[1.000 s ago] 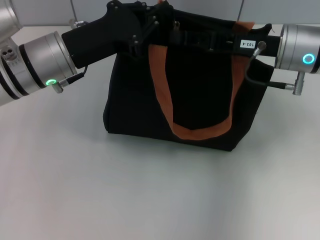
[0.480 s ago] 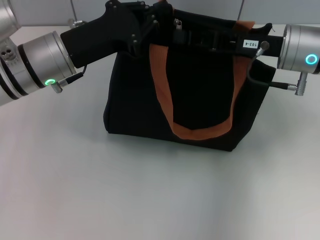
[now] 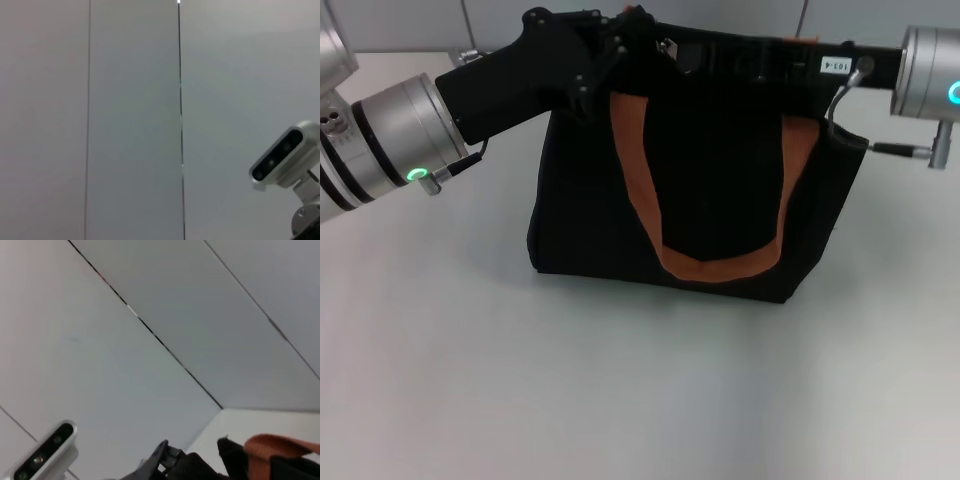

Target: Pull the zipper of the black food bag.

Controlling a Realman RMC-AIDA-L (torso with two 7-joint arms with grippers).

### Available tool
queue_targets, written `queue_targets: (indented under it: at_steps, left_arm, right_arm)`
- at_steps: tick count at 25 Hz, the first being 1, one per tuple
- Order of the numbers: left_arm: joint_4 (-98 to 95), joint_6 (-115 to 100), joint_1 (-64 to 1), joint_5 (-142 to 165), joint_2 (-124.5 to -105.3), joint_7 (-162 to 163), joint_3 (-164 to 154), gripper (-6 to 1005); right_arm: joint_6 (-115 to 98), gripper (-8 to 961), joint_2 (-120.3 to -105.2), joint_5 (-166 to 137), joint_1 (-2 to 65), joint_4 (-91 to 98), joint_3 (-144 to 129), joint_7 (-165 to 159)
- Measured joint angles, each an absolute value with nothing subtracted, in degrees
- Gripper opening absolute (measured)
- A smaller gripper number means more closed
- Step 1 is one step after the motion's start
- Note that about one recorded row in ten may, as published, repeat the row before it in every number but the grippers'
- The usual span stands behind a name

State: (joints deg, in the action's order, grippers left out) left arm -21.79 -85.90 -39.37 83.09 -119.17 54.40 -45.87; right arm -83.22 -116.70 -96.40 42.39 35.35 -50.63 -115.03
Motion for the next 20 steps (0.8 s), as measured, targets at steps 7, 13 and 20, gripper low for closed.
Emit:
queue_targets:
  at_steps: [7,13,20]
  left_arm:
    - [-18.78,-85.64,-38.86,81.86,-119.18,51.13,-45.86,190]
    - [-17.52,-85.63,-38.63,81.74,-119.18,49.76,-45.76,192]
    - [-17.39,-85.65,-36.26,78.03,-119.18,49.09,-45.83,195]
  right_arm:
    - [-83.09,-1,-116.12,-105.23,45.81,39.37,-51.4,-123.55]
    - [-82.93,-1,-116.1,-105.92,46.58,39.69,-51.43,-123.73]
    - [-80.91,-1,-116.1,-108.19,46.94,39.89,-51.42,-125.34]
